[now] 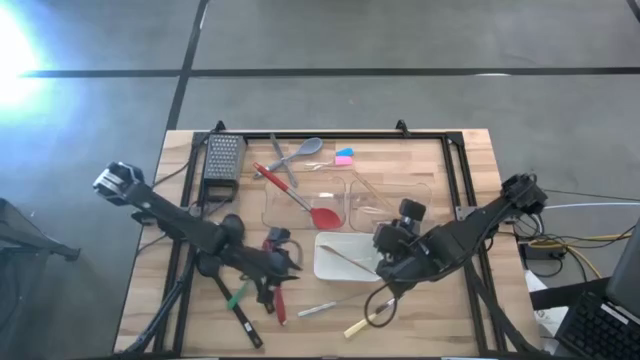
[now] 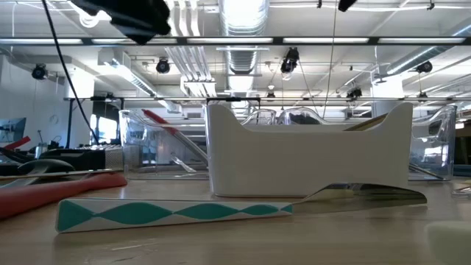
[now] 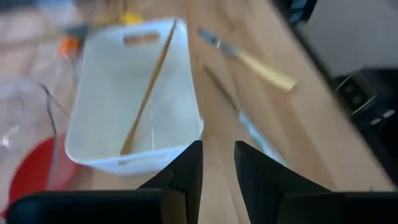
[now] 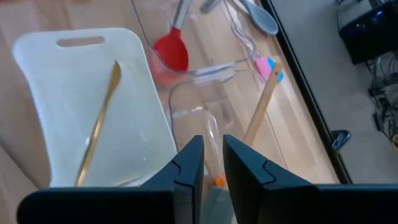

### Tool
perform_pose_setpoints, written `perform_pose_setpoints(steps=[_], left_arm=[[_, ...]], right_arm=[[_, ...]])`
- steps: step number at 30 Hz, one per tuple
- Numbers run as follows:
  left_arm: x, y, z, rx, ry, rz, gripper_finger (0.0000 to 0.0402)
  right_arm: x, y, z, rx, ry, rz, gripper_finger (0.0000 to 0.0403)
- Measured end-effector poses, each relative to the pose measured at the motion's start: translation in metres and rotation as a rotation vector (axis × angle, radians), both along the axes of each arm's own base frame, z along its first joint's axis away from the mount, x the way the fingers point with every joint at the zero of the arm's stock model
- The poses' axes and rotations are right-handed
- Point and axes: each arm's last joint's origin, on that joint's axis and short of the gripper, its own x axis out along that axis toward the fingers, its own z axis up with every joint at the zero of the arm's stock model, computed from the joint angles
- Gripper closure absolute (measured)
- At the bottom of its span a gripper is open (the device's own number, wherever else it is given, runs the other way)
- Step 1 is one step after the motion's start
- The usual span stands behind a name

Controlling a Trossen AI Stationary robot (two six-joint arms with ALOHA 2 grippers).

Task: Pick & Place Kitchen Items
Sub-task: Put the white knife into the white bin

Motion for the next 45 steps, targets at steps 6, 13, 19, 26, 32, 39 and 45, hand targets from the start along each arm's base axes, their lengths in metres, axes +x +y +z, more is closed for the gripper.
perform_pose_setpoints(steps=[6,13,19,26,32,39,45], left_arm=[[0.027,-0.016,-0.001,-0.042,0.161,0.048,0.0303],[0.047,-0.034,-0.006,-0.131,0.279,-0.008,0.0303],[0.058,-0.037,-0.035,-0.099,0.356,0.0,0.0303],[0.066,-0.042,-0.055,-0.148,0.408,0.021,0.0299],[0.067,-0.045,-0.057,-0.243,0.442,0.013,0.0246],[0.07,-0.049,-0.056,-0.33,0.426,0.038,0.0205],[0.074,-0.05,-0.066,-0.368,0.449,0.098,0.0209]], right_arm=[[-0.012,-0.007,0.002,0.014,-0.021,0.002,0.035],[-0.012,-0.007,0.004,0.027,-0.042,0.005,0.0349],[-0.008,-0.005,0.004,0.063,-0.082,0.001,0.0349],[-0.002,-0.001,0.006,0.108,-0.145,0.0,0.0355],[0.0,0.001,0.006,0.16,-0.176,-0.008,0.0355],[0.002,0.003,0.006,0.21,-0.188,-0.021,0.0356],[0.002,0.004,0.006,0.233,-0.195,-0.029,0.0354]])
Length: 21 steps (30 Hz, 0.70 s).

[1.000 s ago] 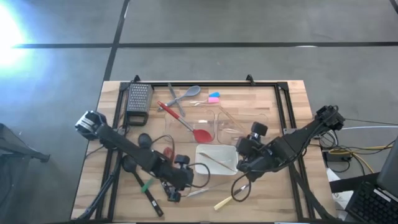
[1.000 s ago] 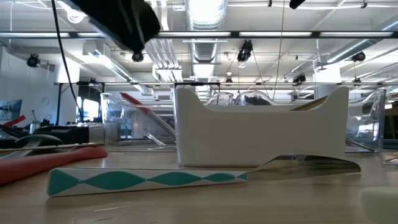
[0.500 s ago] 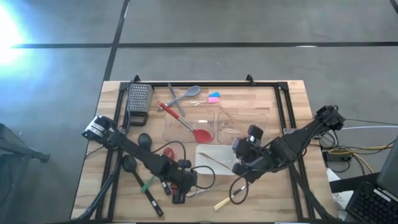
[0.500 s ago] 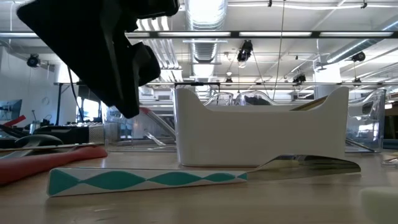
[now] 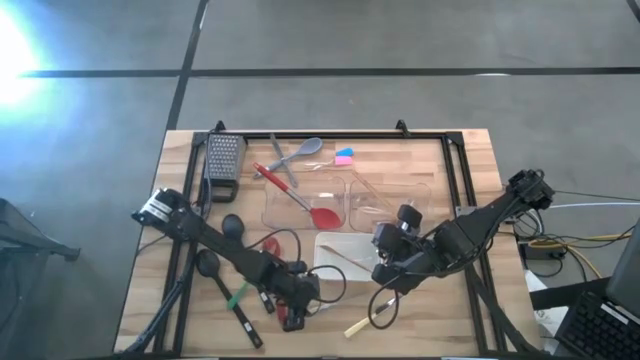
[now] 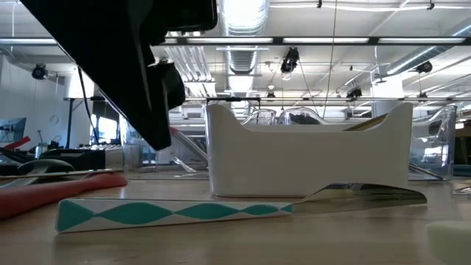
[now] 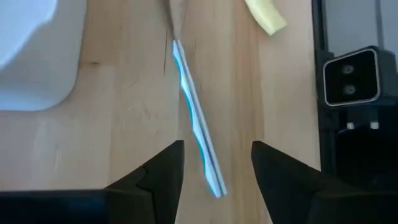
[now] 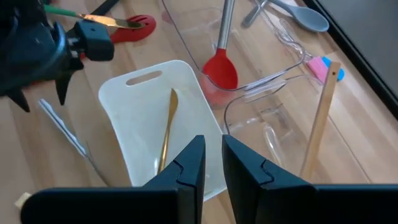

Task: Pick & Place Kitchen Items
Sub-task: Put the white knife into the white bin

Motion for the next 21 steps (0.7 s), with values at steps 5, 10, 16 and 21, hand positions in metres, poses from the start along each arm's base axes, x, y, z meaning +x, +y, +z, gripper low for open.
perform_pose_setpoints(steps=[5,10,16,21], left_arm=[[0.003,-0.003,-0.019,-0.002,0.057,0.037,0.0209],[0.009,-0.009,-0.039,-0.02,0.085,0.062,0.0209],[0.012,-0.013,-0.065,0.0,0.133,0.082,0.0211],[0.012,-0.014,-0.086,0.027,0.174,0.102,0.0211]], right_arm=[[0.001,0.001,0.001,0.011,-0.013,0.001,0.0353],[0.001,0.001,0.001,0.01,-0.013,0.003,0.0353],[0.001,0.001,0.001,-0.002,-0.007,0.02,0.0353],[0.001,0.001,0.001,-0.003,-0.006,0.022,0.0353]])
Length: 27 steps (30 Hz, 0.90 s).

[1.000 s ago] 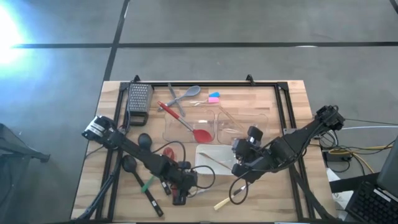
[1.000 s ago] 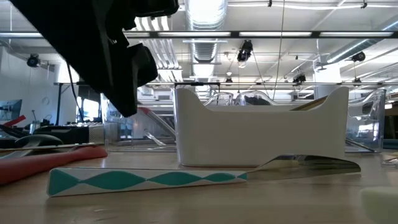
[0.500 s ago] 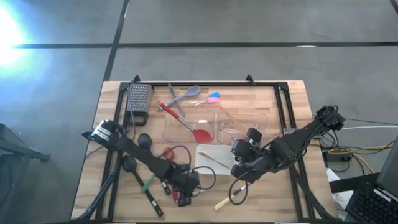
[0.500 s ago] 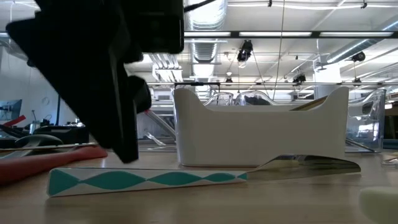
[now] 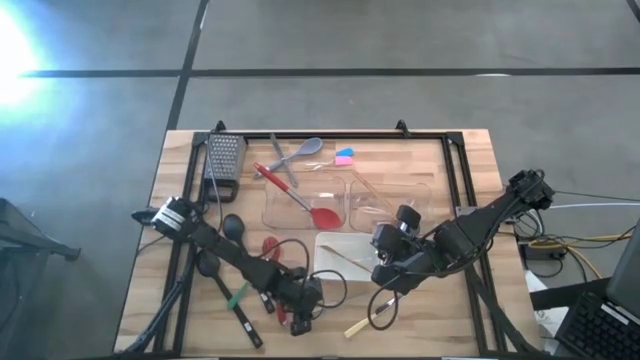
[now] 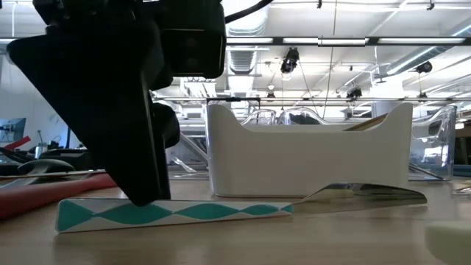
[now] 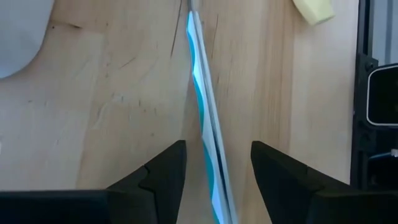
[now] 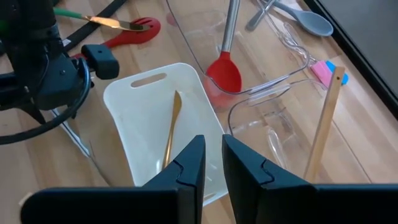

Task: Pick & Place Kitchen Items
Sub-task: Put the white knife into the white bin

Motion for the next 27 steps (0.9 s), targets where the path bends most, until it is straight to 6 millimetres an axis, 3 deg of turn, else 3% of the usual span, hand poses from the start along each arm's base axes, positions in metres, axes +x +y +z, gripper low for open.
perform_pose_setpoints(steps=[4,11,27], left_arm=[[-0.001,-0.003,-0.009,0.023,0.011,0.002,0.0211],[-0.007,-0.009,-0.004,0.104,-0.026,0.021,0.0224],[-0.015,-0.006,-0.006,0.203,0.012,-0.017,0.0371]], right_arm=[[0.0,0.0,0.0,-0.003,0.003,0.003,0.0353],[0.0,0.0,0.0,-0.007,0.005,0.008,0.0353],[0.0,0.0,0.0,-0.011,0.007,0.013,0.0353]])
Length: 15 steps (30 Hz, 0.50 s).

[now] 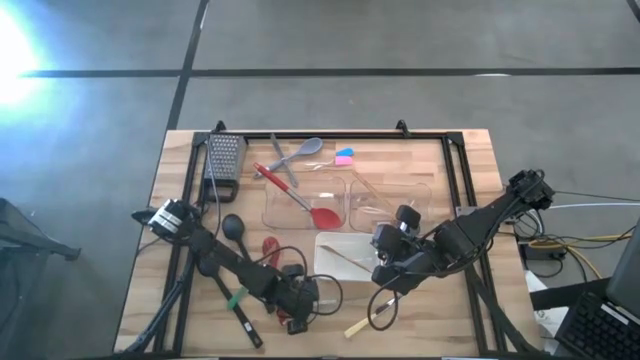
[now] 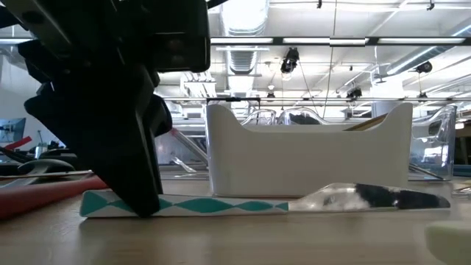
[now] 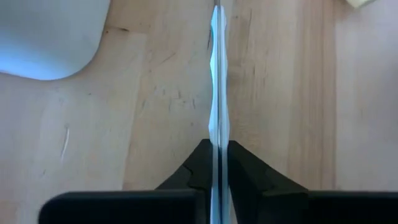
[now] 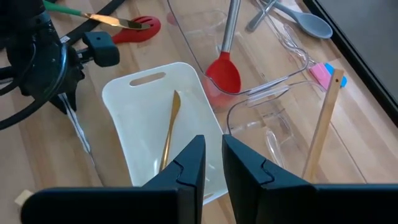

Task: Pick & Place Kitchen Items
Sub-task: Put the white knife into the white bin

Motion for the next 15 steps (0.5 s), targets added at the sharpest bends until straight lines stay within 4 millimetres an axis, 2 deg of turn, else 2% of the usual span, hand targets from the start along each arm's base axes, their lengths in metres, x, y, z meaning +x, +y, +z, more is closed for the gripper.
perform_pose_setpoints(steps=[8,15], left_arm=[[-0.001,0.0,0.006,0.004,-0.013,-0.066,0.037],[-0.004,0.001,0.05,-0.025,-0.119,-0.12,0.037]], right_arm=[[0.0,0.0,0.0,0.0,0.0,0.001,0.0353],[0.0,0.001,0.0,0.0,0.001,0.003,0.0353]])
